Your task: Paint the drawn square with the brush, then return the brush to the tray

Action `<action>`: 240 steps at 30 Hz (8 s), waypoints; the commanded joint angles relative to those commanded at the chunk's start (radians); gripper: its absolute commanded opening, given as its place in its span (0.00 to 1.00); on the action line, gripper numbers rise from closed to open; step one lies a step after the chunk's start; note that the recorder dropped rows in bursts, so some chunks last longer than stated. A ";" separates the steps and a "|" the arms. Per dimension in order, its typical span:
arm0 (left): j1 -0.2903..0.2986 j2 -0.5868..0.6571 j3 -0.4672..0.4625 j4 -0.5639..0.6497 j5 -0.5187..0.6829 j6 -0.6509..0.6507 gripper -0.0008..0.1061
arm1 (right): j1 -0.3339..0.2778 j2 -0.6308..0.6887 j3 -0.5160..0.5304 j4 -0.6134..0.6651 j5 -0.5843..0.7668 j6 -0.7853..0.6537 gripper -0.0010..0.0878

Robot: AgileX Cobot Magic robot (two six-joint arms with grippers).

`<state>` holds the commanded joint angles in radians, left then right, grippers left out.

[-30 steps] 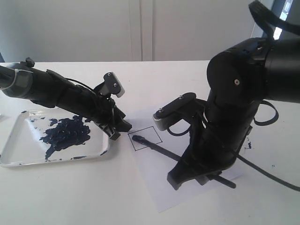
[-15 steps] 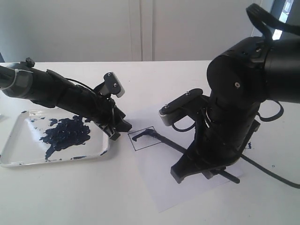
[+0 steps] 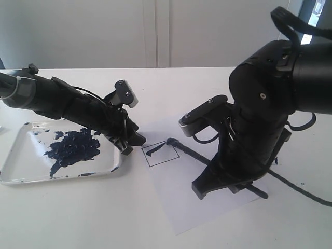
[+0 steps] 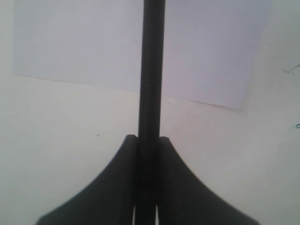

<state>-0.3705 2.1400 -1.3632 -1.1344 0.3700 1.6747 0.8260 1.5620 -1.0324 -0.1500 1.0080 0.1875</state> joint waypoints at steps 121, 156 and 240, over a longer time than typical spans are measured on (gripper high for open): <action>0.000 0.000 0.000 0.000 0.005 -0.001 0.51 | 0.002 -0.005 0.000 0.200 0.116 -0.140 0.01; -0.109 -0.139 0.058 0.568 0.168 -0.390 0.51 | 0.002 -0.005 0.000 0.150 0.110 -0.142 0.01; -0.258 -0.125 0.154 0.806 0.143 -0.868 0.51 | 0.002 -0.024 0.000 0.066 0.089 -0.076 0.01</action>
<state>-0.6285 2.0147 -1.2093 -0.3282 0.5126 0.8068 0.8278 1.5378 -1.0324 -0.0838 1.0973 0.1114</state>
